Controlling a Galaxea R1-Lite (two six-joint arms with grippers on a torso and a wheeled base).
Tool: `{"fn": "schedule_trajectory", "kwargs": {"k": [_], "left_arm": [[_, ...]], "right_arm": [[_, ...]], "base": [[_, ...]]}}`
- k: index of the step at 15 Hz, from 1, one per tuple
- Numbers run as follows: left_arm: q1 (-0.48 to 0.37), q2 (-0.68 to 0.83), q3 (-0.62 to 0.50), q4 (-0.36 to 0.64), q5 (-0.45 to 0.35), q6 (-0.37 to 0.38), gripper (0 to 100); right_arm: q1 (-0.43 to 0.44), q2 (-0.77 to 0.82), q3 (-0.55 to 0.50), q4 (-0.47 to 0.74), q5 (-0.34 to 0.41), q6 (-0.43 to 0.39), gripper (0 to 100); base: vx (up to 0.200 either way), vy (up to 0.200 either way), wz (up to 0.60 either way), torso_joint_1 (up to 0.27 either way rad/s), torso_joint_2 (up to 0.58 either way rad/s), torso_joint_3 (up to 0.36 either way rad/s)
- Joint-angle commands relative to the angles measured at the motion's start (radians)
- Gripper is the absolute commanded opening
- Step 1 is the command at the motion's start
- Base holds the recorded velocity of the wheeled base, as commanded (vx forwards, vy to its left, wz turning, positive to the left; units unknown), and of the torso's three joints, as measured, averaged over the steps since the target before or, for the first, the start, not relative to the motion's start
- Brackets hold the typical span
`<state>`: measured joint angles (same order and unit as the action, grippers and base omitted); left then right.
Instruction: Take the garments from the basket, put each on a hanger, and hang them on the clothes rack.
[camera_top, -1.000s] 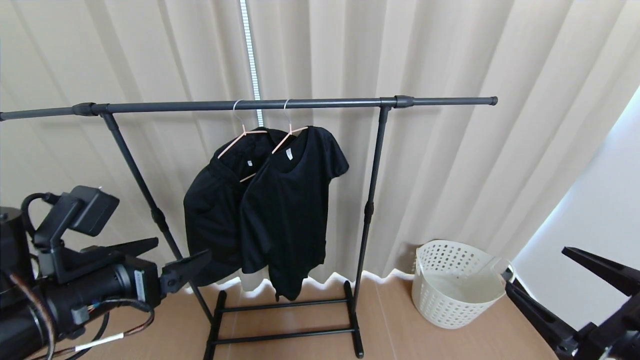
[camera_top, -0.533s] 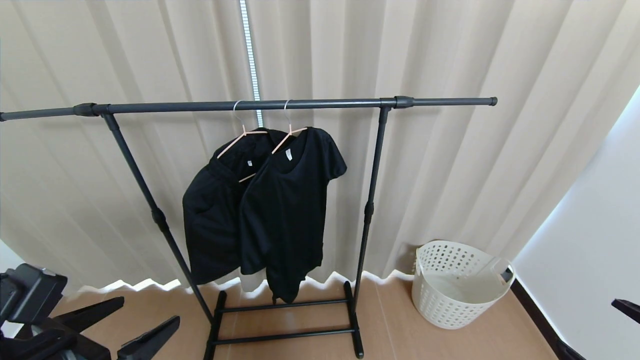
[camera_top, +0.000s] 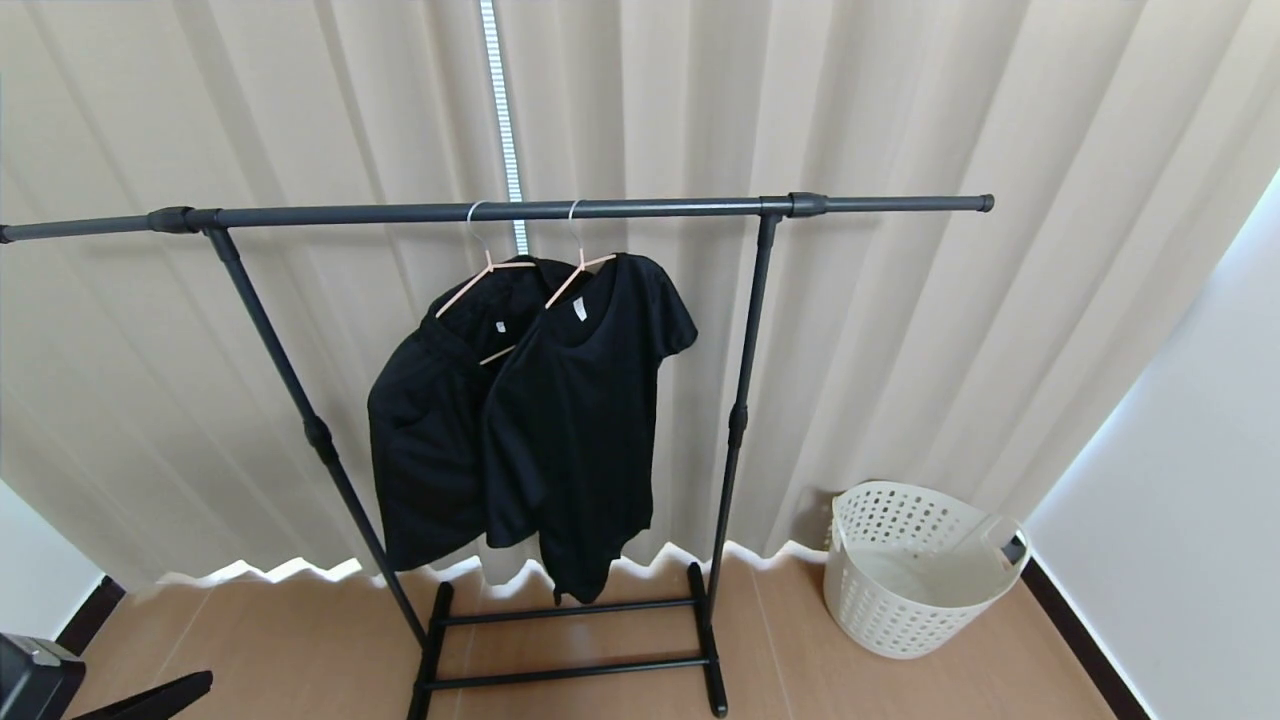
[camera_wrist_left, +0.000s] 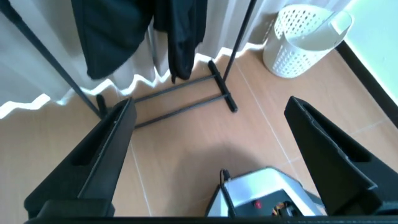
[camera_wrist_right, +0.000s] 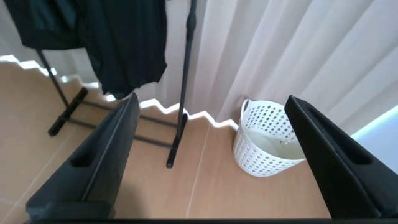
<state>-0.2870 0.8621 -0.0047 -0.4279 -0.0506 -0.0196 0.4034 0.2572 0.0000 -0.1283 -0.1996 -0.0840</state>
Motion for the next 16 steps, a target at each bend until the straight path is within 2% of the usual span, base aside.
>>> {"fn": "schedule_trajectory", "kwargs": {"k": [1, 4, 5, 7, 9, 10, 11, 12, 14, 16], "left_arm": [[0.008, -0.152, 0.005, 0.13, -0.005, 0.004, 100], [0.005, -0.328, 0.005, 0.396, -0.015, 0.026, 100], [0.005, -0.331, 0.005, 0.4, -0.015, 0.026, 100], [0.005, -0.338, 0.005, 0.416, -0.017, 0.032, 100], [0.052, -0.339, 0.005, 0.42, 0.031, 0.03, 100], [0.077, -0.357, 0.005, 0.42, 0.051, 0.03, 100], [0.141, -0.419, 0.005, 0.42, 0.068, 0.032, 100], [0.157, -0.439, 0.005, 0.422, 0.068, 0.033, 100], [0.241, -0.591, 0.005, 0.422, 0.064, 0.035, 100], [0.241, -0.678, 0.005, 0.422, 0.063, 0.035, 100]], "right_arm": [[-0.075, -0.055, 0.0, -0.001, 0.0, 0.0, 100], [-0.13, -0.055, 0.0, 0.001, 0.017, 0.0, 100], [-0.13, -0.056, 0.0, 0.003, 0.019, -0.002, 100], [-0.17, -0.061, 0.0, 0.049, 0.074, 0.0, 100], [-0.267, -0.102, 0.0, 0.082, 0.135, -0.002, 100], [-0.29, -0.113, 0.0, 0.087, 0.137, -0.002, 100], [-0.328, -0.124, 0.0, 0.087, 0.138, -0.002, 100], [-0.337, -0.125, 0.0, 0.087, 0.138, -0.002, 100], [-0.39, -0.151, 0.0, 0.088, 0.138, -0.002, 100], [-0.439, -0.167, 0.0, 0.088, 0.138, 0.0, 100]], "base": [[0.0, 0.0, 0.0, 0.0, 0.0, 0.0], [0.0, 0.0, 0.0, 0.0, 0.0, 0.0], [0.0, 0.0, 0.0, 0.0, 0.0, 0.0], [0.0, 0.0, 0.0, 0.0, 0.0, 0.0], [0.0, 0.0, 0.0, 0.0, 0.0, 0.0], [0.0, 0.0, 0.0, 0.0, 0.0, 0.0], [0.0, 0.0, 0.0, 0.0, 0.0, 0.0], [0.0, 0.0, 0.0, 0.0, 0.0, 0.0], [0.0, 0.0, 0.0, 0.0, 0.0, 0.0], [0.0, 0.0, 0.0, 0.0, 0.0, 0.0]]}}
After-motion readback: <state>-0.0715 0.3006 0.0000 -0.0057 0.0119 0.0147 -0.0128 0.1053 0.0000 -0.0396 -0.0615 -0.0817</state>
